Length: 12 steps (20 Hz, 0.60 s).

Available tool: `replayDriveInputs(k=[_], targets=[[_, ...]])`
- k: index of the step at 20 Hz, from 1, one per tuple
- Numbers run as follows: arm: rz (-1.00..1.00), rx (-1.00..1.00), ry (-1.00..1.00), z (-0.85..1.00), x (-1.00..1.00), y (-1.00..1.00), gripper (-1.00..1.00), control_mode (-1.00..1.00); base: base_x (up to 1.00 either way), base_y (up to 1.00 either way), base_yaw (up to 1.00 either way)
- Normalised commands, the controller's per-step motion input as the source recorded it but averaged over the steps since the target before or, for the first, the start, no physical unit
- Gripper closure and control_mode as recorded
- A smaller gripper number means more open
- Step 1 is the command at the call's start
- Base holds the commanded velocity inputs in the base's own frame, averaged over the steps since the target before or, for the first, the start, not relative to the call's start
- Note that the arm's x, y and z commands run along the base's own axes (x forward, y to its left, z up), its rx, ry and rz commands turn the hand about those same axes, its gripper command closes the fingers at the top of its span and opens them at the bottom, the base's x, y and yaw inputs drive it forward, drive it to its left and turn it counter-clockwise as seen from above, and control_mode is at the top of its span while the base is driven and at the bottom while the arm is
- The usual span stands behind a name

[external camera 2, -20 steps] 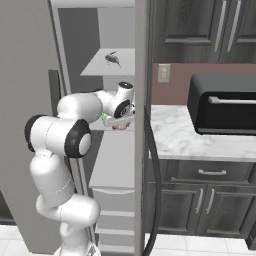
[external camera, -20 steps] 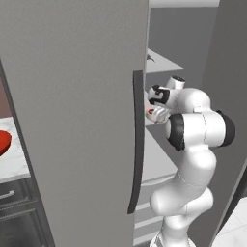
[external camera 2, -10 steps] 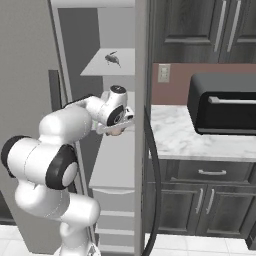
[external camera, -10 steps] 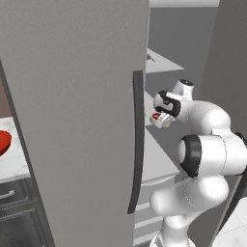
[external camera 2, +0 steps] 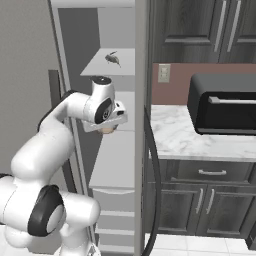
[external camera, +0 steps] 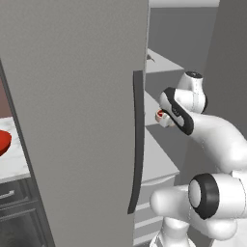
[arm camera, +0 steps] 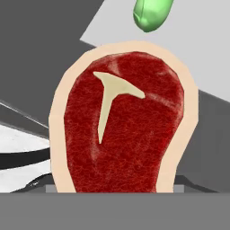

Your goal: Take the fish, corn, and steak from the freezer and place them in the bowl on the counter.

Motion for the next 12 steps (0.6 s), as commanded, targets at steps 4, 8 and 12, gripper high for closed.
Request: replayDriveInputs(k=[4,8,12], targets=[[-0.11,0.00,0.01,0.46,-1.00,0.00,1.00,-1.00,0.00,0.00,0.00],[-0.15,0.00,0.00,0.36,-1.00,0.01,1.00,-1.00,0.00,0.00,0.00],[-0.29,0.00,0.00,0.19,-1.00,0.26,1.00,-1.00,0.00,0.00,0.00]])
